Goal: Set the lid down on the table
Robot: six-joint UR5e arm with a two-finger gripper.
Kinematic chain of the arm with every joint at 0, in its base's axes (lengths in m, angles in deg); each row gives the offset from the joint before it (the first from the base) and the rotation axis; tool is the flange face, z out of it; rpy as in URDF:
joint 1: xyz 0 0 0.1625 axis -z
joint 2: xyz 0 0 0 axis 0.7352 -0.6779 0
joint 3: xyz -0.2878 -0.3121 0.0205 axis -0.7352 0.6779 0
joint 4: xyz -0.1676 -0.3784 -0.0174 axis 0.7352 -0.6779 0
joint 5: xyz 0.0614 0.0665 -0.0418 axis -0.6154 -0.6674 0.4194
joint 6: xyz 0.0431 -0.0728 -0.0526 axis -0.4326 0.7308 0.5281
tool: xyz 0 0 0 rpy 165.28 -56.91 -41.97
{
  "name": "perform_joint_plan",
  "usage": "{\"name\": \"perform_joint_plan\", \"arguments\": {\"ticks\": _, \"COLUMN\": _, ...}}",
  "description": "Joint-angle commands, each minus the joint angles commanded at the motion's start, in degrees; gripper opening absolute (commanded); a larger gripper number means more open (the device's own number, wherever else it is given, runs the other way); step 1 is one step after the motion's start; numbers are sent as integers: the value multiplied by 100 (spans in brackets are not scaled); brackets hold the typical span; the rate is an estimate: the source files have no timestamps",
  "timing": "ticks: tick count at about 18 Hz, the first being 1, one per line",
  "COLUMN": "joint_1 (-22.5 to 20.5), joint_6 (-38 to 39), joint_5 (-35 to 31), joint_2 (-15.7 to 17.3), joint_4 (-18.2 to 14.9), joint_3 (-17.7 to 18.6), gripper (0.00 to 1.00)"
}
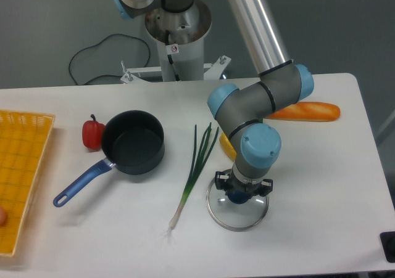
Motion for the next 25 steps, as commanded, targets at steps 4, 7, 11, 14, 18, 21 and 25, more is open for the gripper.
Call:
{"name": "perform_joint_plan", "arguments": {"ticks": 4, "joint_1": 9, "joint_6": 0, "joint_5": 0, "joint_2": 0, "joint_4": 0, "joint_3": 0, "gripper": 53}}
{"name": "perform_joint_plan", "arguments": {"ticks": 7, "joint_1": 9, "joint_6": 0, "joint_5": 0, "joint_2": 0, "joint_4": 9, "joint_3": 0, "gripper": 56}}
{"name": "perform_joint_plan", "arguments": {"ticks": 11, "joint_1": 9, "joint_6": 0, "joint_5": -9, "joint_2": 0, "joint_4": 9, "joint_3": -17, "gripper": 60}}
{"name": "perform_joint_plan", "arguments": {"ticks": 14, "joint_1": 9, "joint_6": -9, "joint_5": -9, "joint_2": 9, "joint_4": 0, "joint_3": -18, "gripper": 62}}
{"name": "perform_joint_plan", "arguments": {"ticks": 18, "joint_1": 0, "joint_6": -9, "joint_5": -9, "joint_2": 9, "joint_4": 9, "joint_3": -18, "gripper": 66}}
{"name": "perform_joint_plan", "arguments": {"ticks": 21, "joint_1": 9, "joint_6": -9, "joint_5": -9, "joint_2": 0, "joint_4": 9, "joint_3": -18, "gripper": 69}}
{"name": "perform_joint_plan", "arguments": {"ticks": 25, "joint_1": 9, "joint_6": -9, "joint_5": -9, "joint_2": 9, "joint_4": 9, "joint_3": -18, "gripper": 69}}
